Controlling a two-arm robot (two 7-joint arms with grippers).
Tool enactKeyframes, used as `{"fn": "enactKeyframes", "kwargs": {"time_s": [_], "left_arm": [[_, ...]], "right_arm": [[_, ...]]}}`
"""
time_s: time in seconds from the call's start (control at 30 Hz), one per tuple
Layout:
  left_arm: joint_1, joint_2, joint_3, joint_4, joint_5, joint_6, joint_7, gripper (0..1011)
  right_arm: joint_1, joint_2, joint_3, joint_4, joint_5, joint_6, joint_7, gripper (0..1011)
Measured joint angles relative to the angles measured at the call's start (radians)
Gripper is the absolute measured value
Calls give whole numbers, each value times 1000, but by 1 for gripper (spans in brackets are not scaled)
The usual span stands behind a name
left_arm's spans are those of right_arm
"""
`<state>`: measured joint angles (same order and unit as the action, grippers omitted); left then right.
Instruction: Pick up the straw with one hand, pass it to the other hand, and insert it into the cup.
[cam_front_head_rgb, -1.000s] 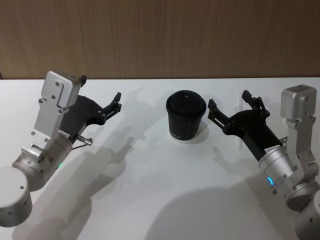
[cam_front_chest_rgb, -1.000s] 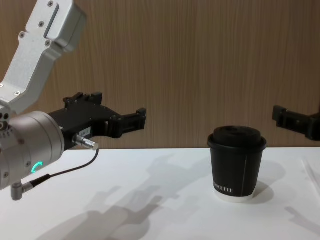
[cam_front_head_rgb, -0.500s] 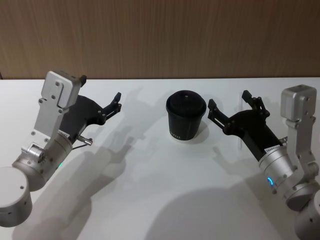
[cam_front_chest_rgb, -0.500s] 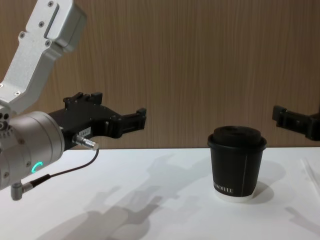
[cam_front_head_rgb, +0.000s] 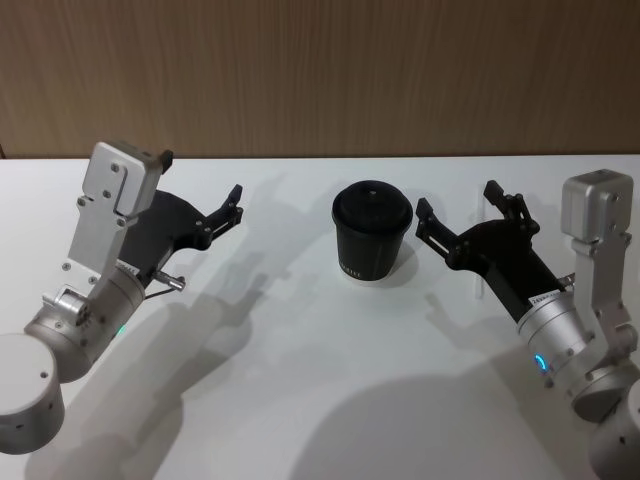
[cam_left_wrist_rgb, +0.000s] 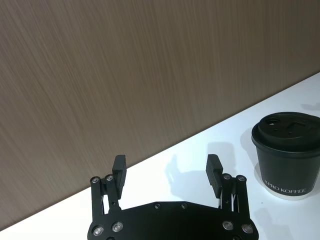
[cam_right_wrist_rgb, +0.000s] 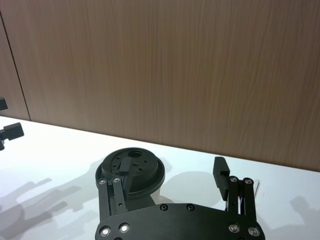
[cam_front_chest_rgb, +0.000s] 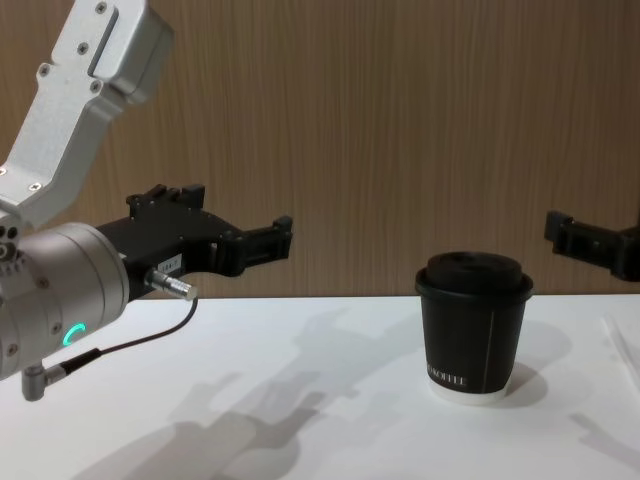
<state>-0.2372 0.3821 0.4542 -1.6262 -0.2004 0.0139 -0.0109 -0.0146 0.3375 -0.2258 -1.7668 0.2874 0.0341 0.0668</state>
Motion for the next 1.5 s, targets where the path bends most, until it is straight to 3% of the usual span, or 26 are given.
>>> {"fn": "enactKeyframes", "kwargs": {"time_s": [0.93,1.5], "left_arm": [[0,0,0,0,0,0,0,1000],[0,0,0,0,0,0,0,1000]], "right_arm": [[-2,-4,1,-3,-13,13,-13,1001],[-8,-22,3,-31,-92,185,-122,1001]]}}
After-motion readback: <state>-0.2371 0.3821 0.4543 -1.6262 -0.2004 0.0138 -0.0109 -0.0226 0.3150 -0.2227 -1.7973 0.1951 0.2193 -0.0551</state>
